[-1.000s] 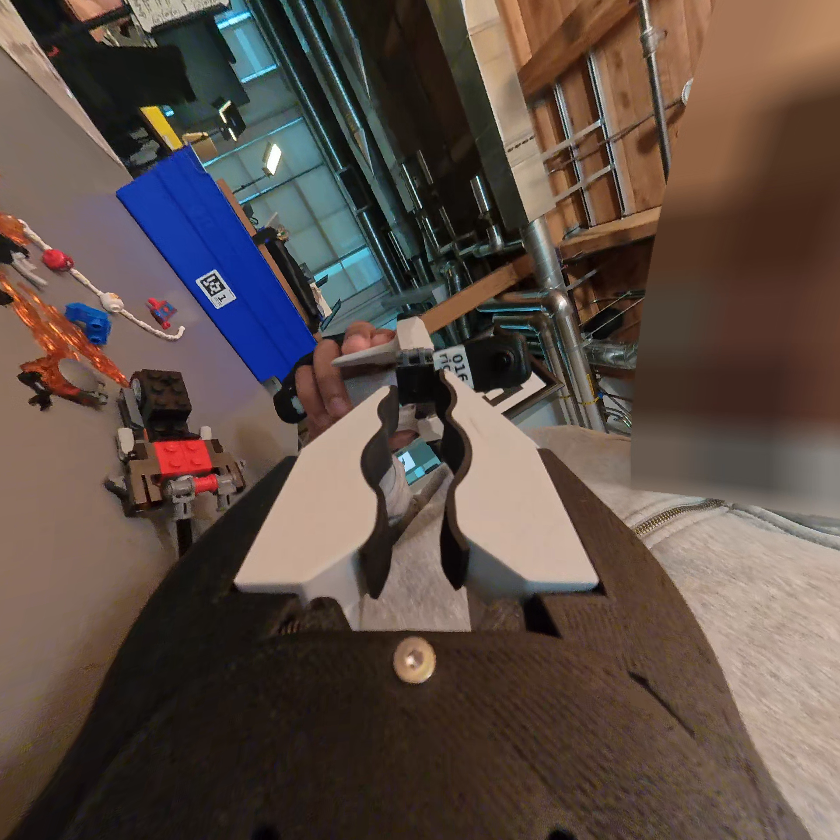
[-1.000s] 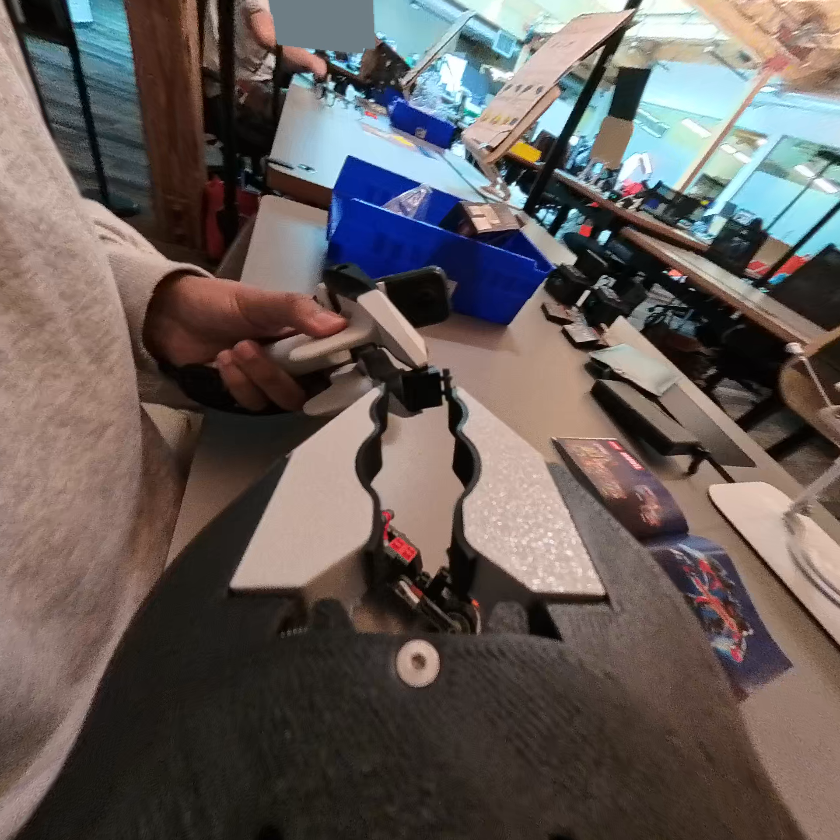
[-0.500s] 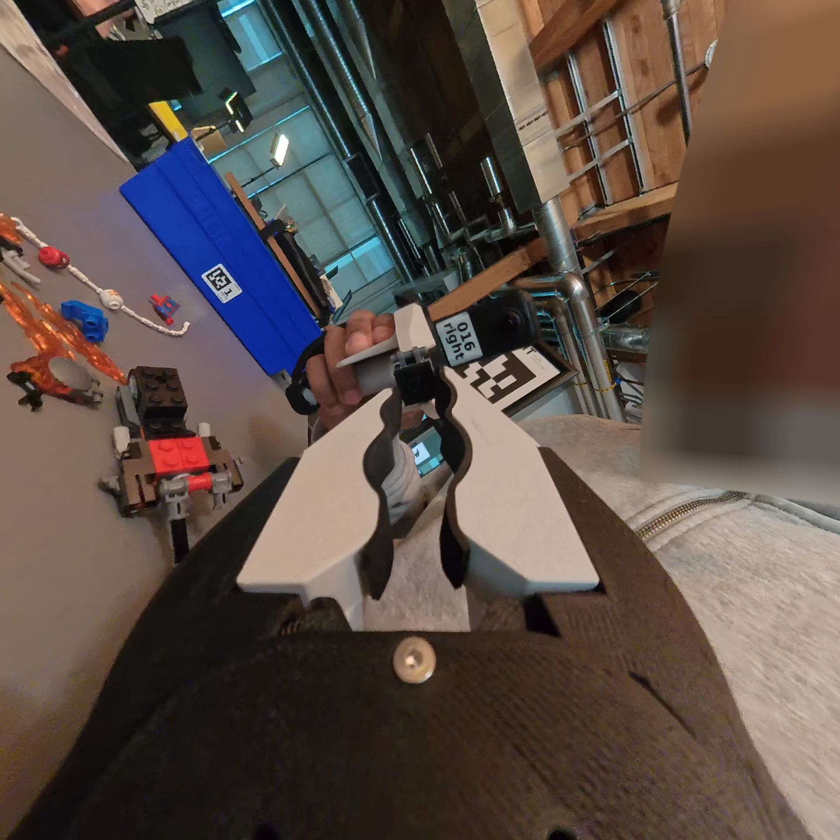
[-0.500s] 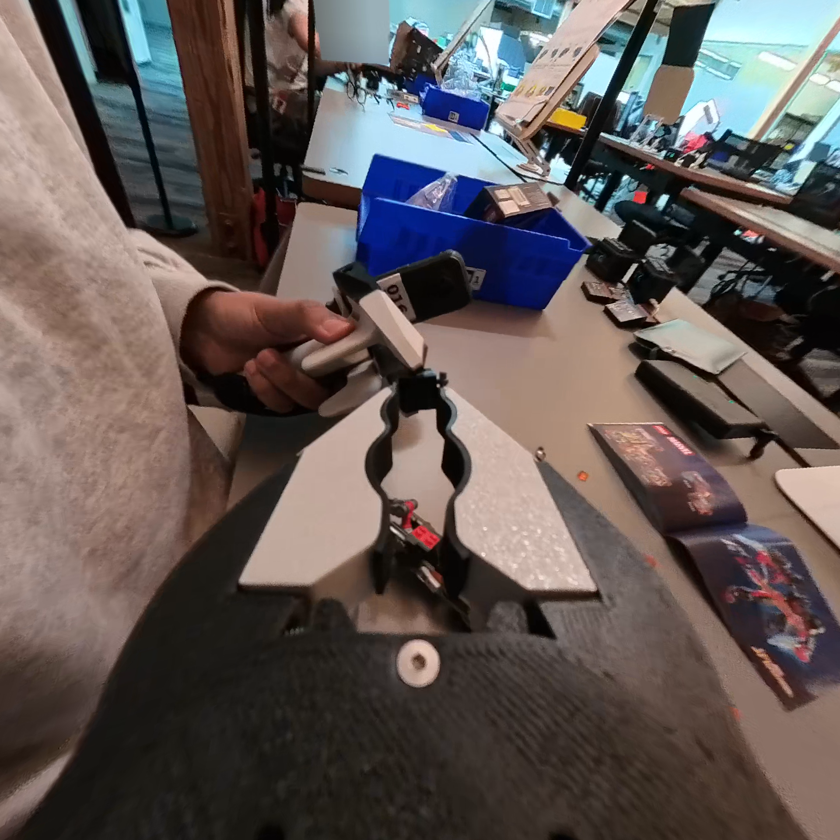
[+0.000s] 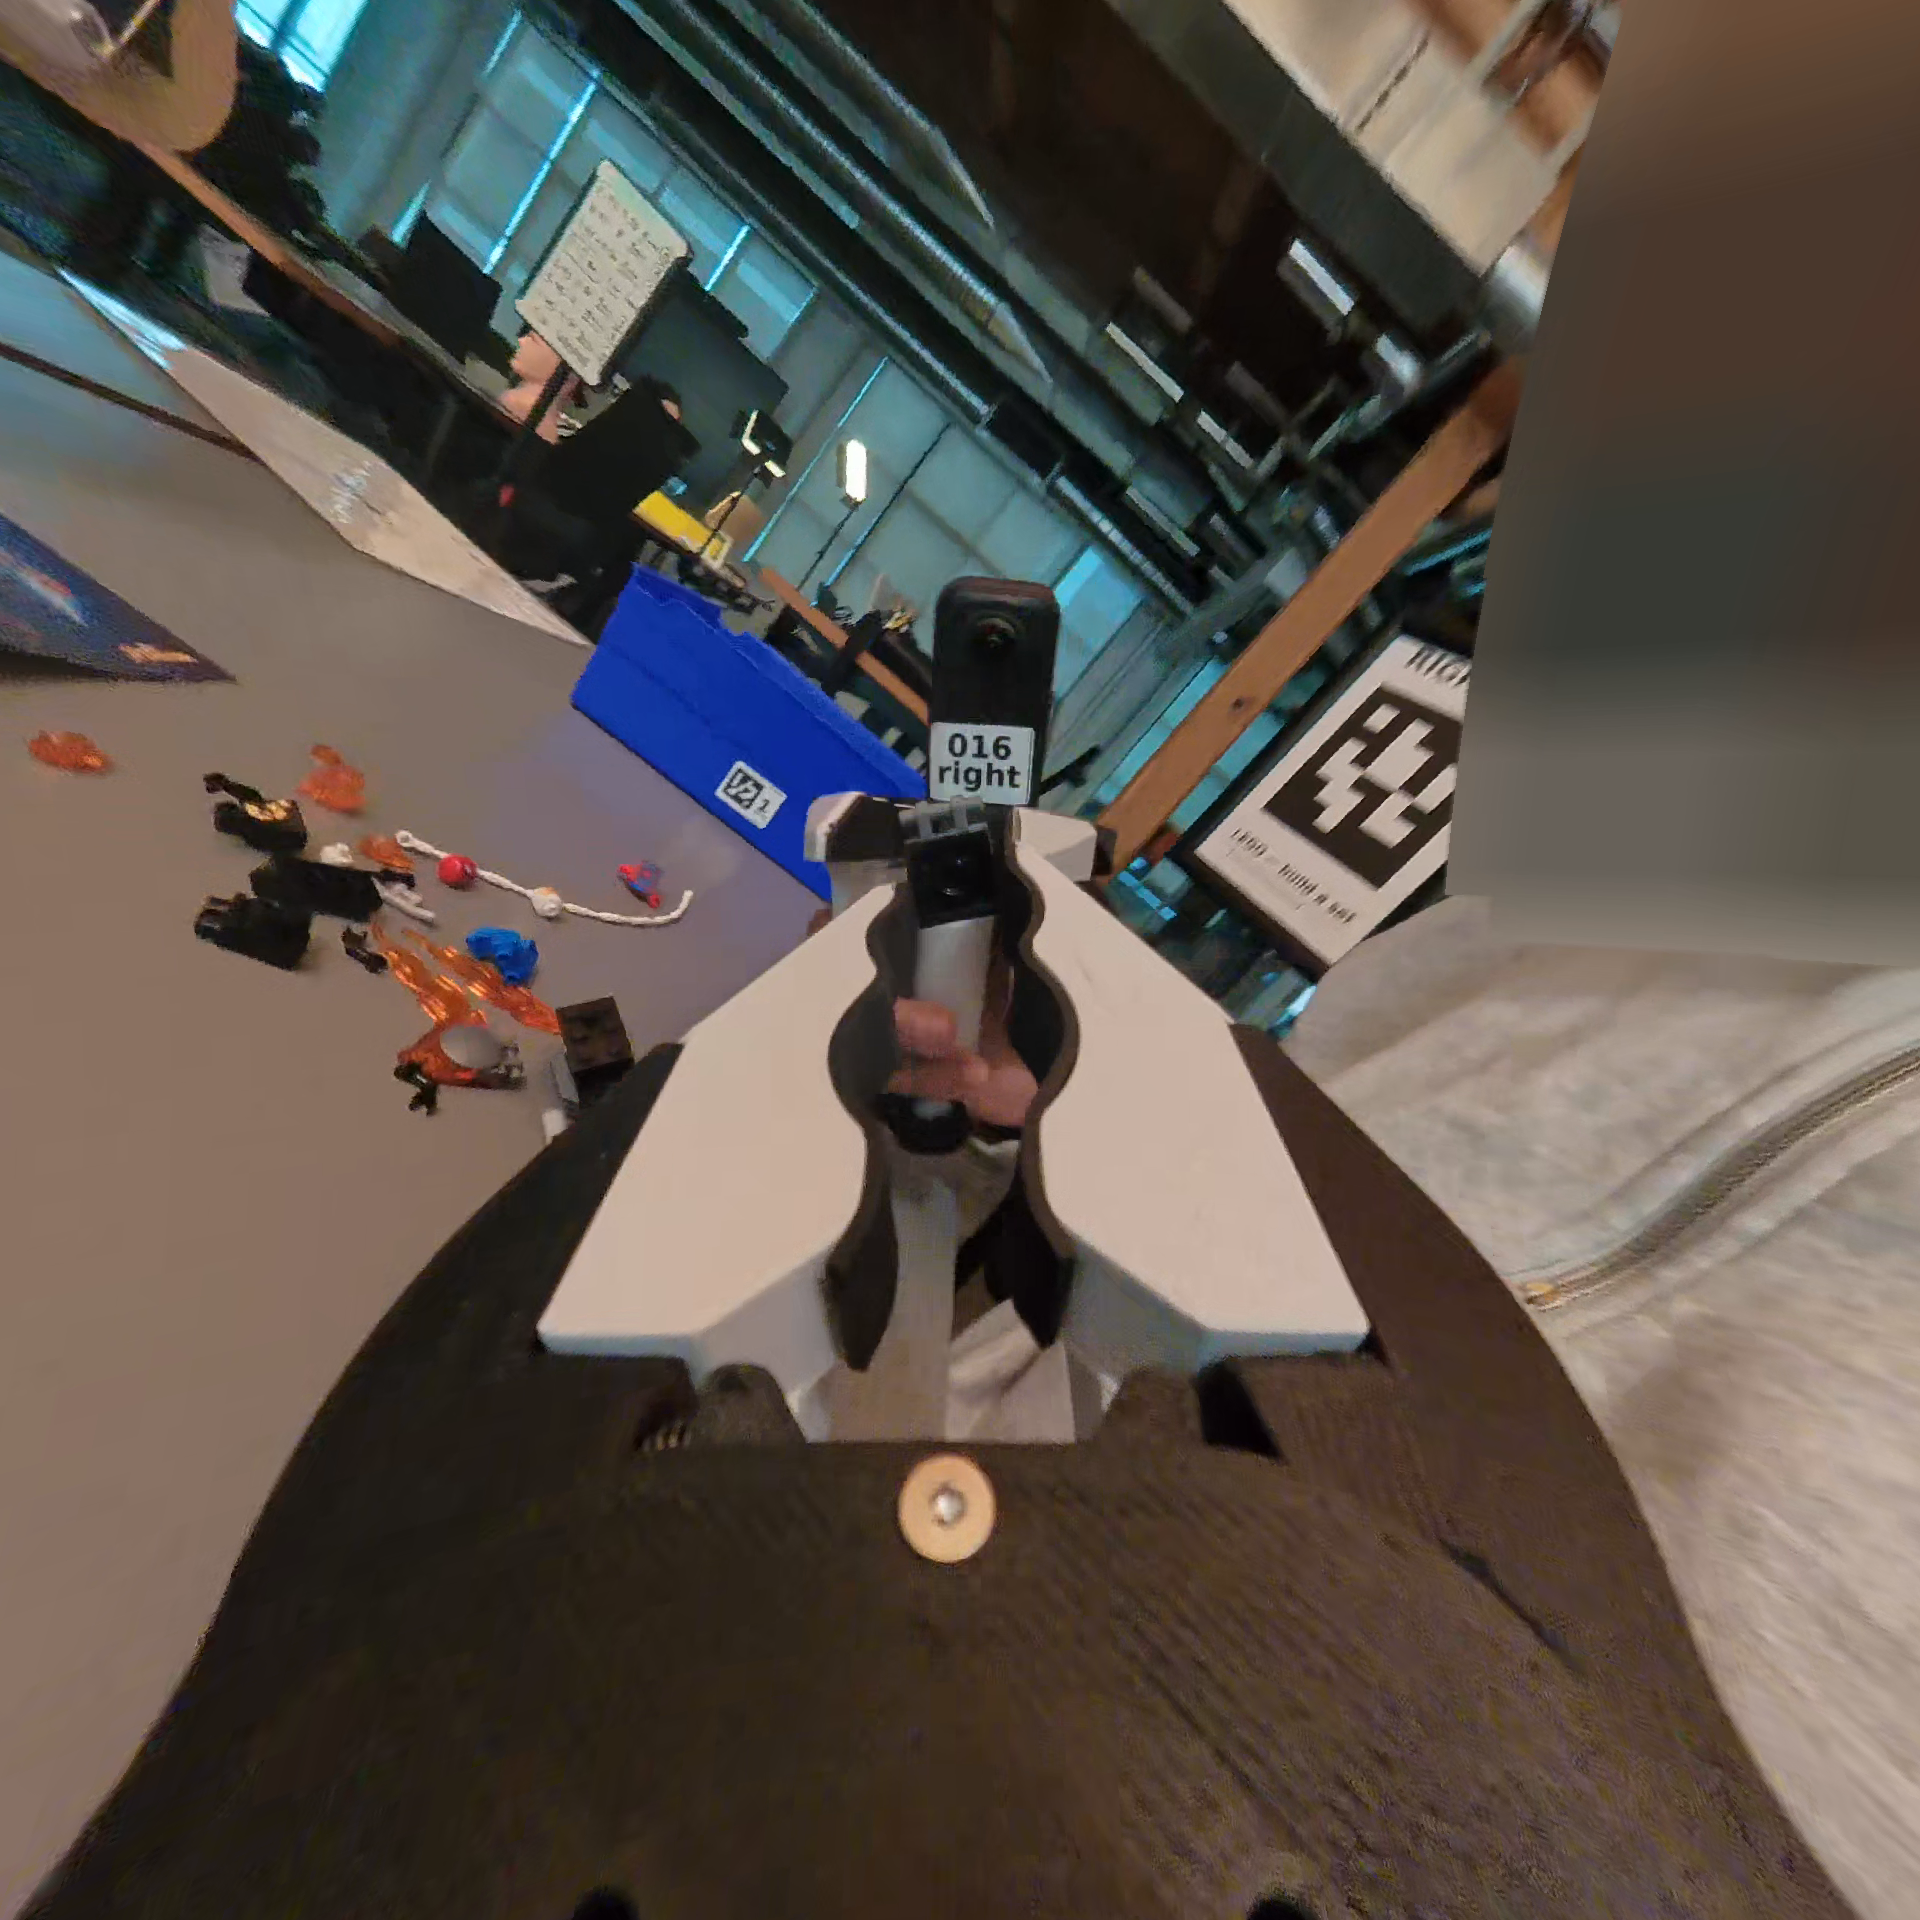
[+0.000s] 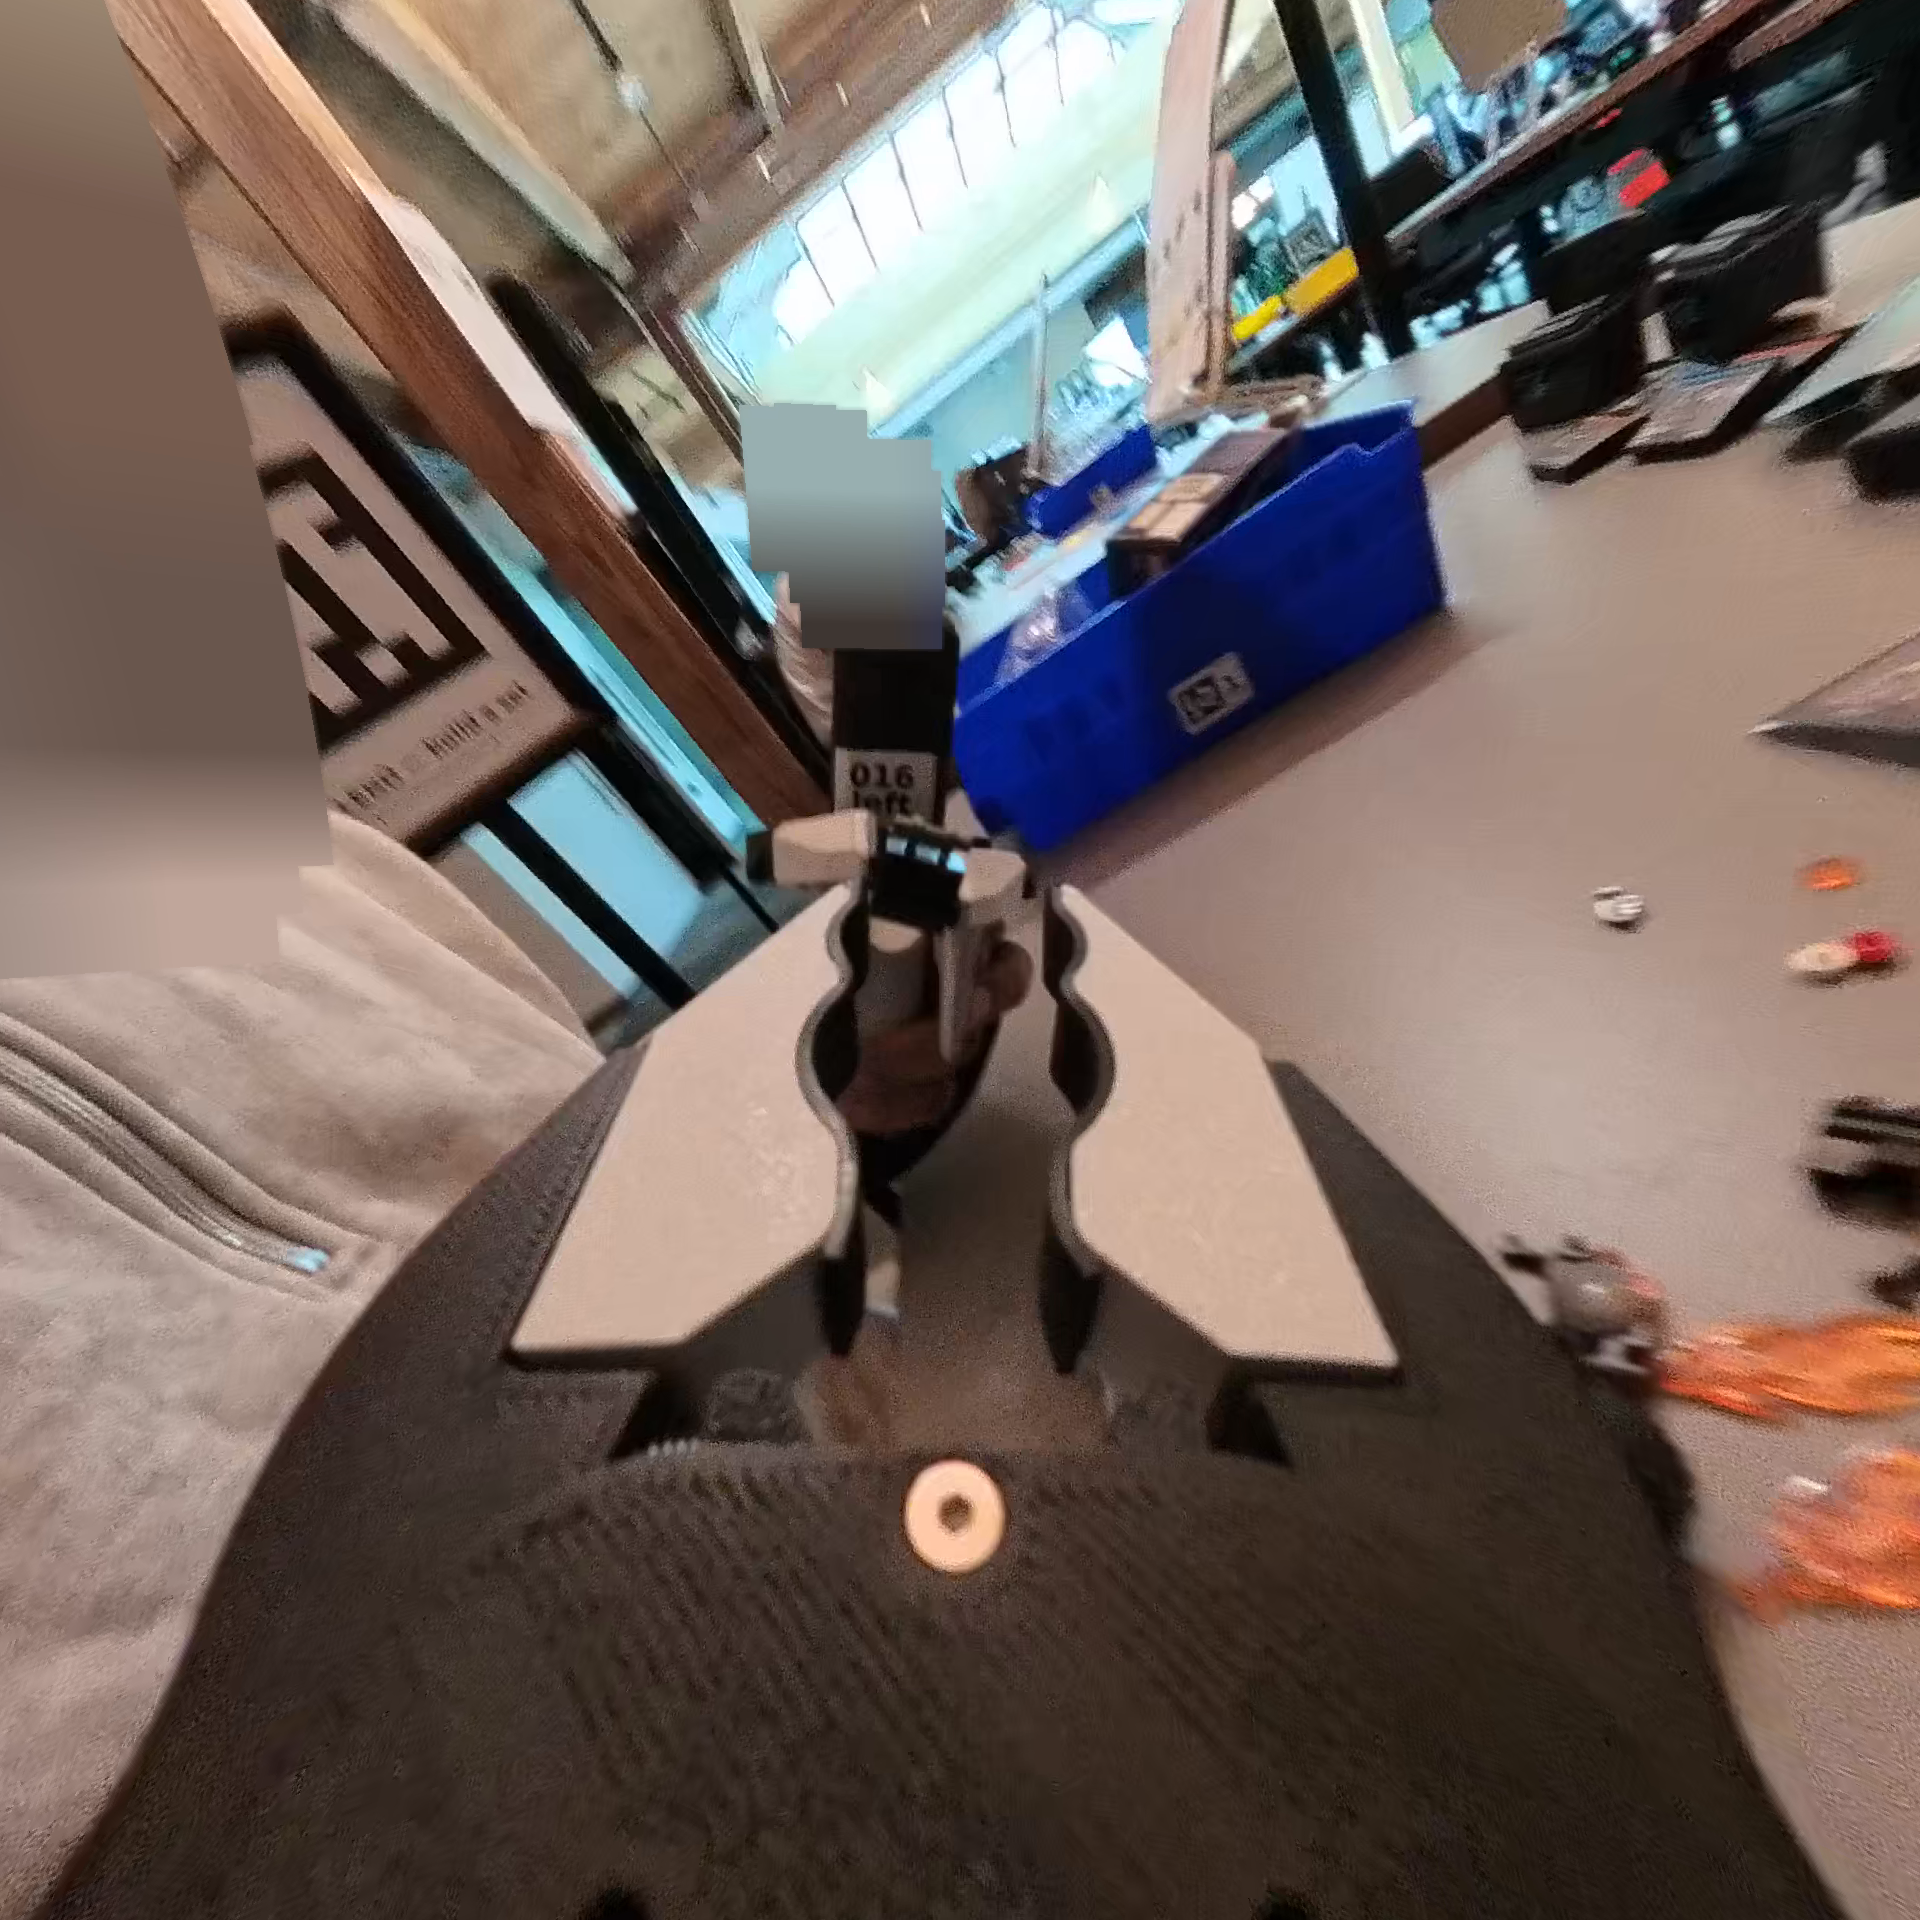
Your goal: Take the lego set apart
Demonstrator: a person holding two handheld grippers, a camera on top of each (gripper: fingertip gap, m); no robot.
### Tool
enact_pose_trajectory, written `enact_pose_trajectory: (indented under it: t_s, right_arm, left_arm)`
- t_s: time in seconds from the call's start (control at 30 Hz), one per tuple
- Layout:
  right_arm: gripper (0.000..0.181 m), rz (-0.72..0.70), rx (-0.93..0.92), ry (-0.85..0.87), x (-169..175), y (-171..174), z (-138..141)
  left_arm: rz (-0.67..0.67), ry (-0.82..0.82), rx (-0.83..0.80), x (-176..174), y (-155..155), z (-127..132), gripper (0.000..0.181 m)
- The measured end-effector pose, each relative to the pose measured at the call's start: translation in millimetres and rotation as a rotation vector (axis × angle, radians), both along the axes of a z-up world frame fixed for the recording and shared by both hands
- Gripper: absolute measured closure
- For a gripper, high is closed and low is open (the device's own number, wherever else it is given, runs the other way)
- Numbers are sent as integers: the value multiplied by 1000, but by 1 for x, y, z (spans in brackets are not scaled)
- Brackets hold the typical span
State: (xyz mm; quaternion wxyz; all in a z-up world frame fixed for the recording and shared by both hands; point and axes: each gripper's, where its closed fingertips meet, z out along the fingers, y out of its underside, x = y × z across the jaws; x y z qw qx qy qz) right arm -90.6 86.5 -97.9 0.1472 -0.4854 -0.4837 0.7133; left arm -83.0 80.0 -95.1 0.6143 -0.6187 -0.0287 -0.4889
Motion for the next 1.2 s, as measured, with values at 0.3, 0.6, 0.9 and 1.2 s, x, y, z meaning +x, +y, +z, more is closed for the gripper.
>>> enact_pose_trajectory:
  t_s: [0.3,0.6,0.9,1.2]
  right_arm:
    - [168,51,-153,34,3,-7,6]
    - [169,100,-176,39,7,-9,13]
    - [181,60,-207,48,14,10,13]
    - [153,-44,-135,8,5,19,0]
  left_arm:
    - [37,123,-3,6,0,-2,165]
    - [159,215,89,6,-5,7,166]
    - [285,97,120,-19,-8,13,169]
    - [220,-51,81,-39,-11,1,168]
